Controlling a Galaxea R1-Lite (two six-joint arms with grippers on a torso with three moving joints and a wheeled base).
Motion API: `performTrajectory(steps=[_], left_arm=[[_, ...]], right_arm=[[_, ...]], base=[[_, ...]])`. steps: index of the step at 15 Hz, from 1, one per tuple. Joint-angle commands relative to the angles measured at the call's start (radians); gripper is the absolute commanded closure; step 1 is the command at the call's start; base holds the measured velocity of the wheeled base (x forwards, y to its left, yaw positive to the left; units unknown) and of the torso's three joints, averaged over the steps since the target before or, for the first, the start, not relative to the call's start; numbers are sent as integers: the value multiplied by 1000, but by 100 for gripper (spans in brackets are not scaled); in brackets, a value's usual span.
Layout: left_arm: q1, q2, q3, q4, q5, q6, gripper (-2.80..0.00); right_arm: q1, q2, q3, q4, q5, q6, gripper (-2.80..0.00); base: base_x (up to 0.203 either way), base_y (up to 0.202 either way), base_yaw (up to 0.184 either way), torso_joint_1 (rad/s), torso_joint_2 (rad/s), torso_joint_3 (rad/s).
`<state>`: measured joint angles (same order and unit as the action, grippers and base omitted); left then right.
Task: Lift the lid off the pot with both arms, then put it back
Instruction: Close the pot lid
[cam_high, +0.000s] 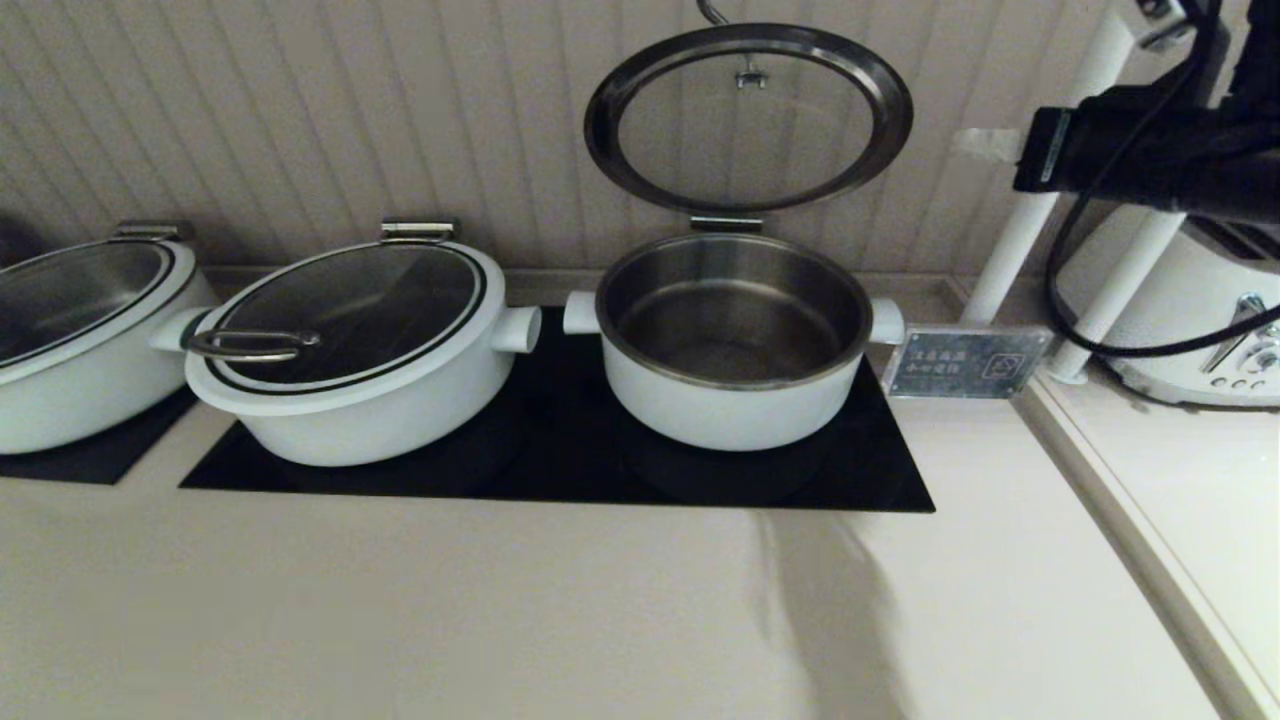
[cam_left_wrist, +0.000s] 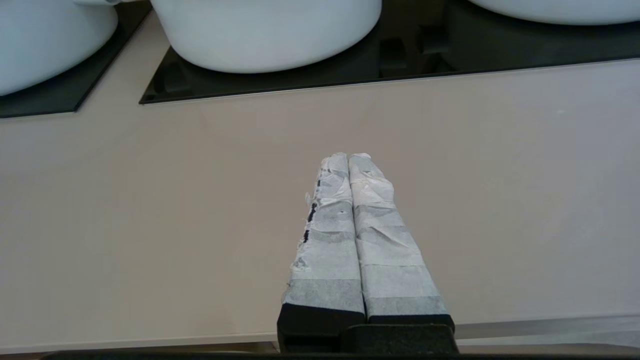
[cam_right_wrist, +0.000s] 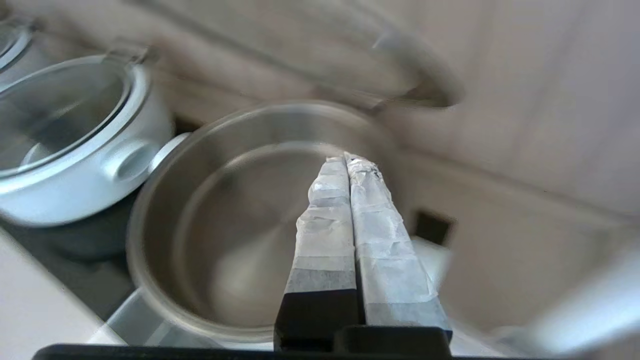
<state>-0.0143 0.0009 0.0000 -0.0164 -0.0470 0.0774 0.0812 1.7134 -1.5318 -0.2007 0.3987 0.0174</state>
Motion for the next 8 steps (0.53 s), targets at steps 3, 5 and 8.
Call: performTrajectory(steps=[3,5,8], left_arm=[[-1,1,0,0,-1,1,0],[0,1,0,0,-1,1,0],[0,0,0,-1,-1,0,0]], right_arm=[[-67,3,-116,-15,23,-20,0],[-83,84,-213,-113,48,-23,0],[-84,185,-343,-246,124,-21,0]], base=[[0,0,0,0,0,0],[0,0,0,0,0,0],[0,0,0,0,0,0]])
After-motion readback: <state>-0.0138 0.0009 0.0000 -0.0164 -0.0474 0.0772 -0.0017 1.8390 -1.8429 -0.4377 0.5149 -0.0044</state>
